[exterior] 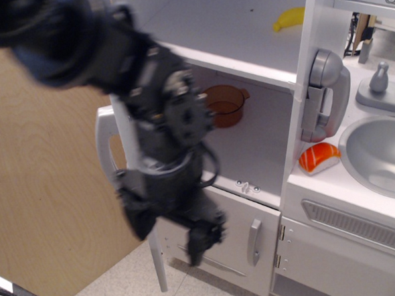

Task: Close fridge

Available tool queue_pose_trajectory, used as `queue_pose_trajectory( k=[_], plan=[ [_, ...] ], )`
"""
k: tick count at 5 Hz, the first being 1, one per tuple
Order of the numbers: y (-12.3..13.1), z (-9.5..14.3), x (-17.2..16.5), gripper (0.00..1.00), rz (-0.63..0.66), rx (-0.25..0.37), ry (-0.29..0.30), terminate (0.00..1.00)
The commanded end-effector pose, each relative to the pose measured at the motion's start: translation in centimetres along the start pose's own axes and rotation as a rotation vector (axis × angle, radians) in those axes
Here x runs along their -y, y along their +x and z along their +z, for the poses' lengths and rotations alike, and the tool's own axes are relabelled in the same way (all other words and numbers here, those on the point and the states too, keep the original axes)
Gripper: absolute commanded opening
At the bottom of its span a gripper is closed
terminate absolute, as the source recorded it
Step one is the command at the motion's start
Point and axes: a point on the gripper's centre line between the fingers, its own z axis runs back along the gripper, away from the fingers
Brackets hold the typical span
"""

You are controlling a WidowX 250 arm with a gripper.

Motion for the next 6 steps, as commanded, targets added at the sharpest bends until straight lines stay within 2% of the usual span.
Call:
queue_pose_trajectory(
  k=[1, 3, 4, 5, 6],
  plan=[
    [-2.1, 0.5, -5.1, 1.0, -0.034, 0.04, -0.006, 0.0],
    [-2.1, 1.8, -11.8, 1.0, 0.014, 0.089, -0.01, 0.0],
    [-0.2, 1.9, -15.2, 1.0, 0.112, 0.092, 0.012, 0.0],
    [2.5, 0.6, -17.0, 1.0, 0.19, 0.075, 0.029, 0.0],
    [5.9, 1.4, -17.6, 1.0, 0.269, 0.097, -0.001, 0.0]
  ],
)
